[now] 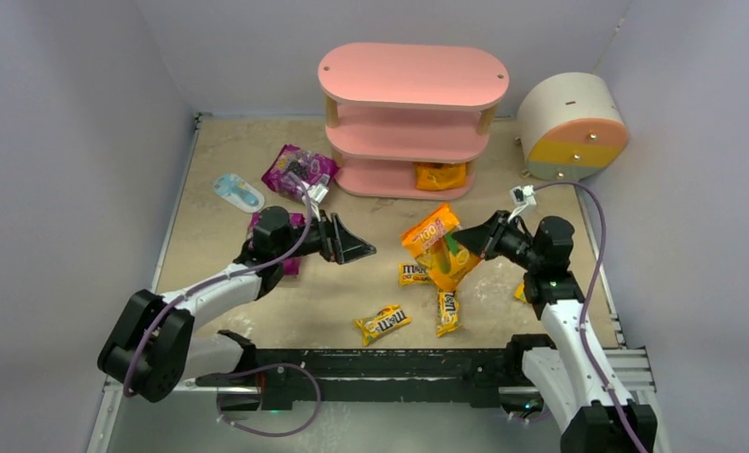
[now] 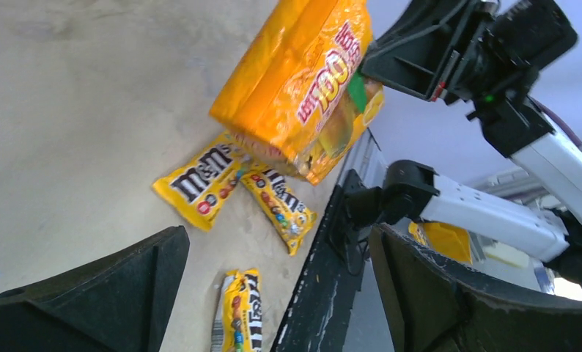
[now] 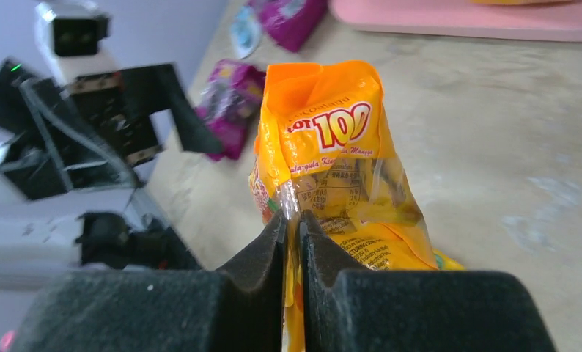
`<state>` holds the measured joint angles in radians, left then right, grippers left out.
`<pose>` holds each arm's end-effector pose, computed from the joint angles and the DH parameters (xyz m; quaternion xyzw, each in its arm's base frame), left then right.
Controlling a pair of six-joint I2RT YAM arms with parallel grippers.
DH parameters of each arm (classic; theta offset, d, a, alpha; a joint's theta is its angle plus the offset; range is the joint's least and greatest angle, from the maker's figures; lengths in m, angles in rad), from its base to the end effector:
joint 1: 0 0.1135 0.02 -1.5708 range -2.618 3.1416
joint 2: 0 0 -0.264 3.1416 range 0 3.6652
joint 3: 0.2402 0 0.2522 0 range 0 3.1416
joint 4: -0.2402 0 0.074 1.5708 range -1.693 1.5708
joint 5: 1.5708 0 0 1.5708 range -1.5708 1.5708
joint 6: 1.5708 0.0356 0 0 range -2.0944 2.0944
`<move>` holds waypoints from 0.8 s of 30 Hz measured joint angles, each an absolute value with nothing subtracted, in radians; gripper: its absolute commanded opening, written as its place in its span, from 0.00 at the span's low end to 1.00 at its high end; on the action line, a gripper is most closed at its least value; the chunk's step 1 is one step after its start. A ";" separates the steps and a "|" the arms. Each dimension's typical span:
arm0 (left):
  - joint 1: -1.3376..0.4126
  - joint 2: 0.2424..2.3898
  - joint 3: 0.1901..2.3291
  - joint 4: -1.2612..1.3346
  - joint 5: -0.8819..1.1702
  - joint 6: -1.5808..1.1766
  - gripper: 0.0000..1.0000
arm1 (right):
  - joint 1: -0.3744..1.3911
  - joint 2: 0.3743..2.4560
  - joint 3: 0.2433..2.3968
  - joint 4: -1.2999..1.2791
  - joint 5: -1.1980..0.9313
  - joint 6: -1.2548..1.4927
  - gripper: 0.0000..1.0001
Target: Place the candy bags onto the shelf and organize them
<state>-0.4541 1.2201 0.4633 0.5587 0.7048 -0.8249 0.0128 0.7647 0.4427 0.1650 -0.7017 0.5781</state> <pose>0.2125 -0.1294 0.2170 0.0811 0.7539 -0.5692 0.3179 0.1805 0.0253 0.2598 -0.0152 0.7480 0.4276 0.5074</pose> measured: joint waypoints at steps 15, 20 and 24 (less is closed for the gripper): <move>-0.622 1.297 0.564 0.710 0.860 -0.687 1.00 | 0.218 0.781 0.564 0.279 -0.975 0.630 0.00; -0.655 1.298 0.566 0.707 0.858 -0.664 1.00 | 0.226 0.852 0.579 0.305 -0.991 0.650 0.00; -0.663 1.311 0.569 0.719 0.860 -0.671 0.90 | 0.260 0.882 0.595 0.324 -0.991 0.658 0.00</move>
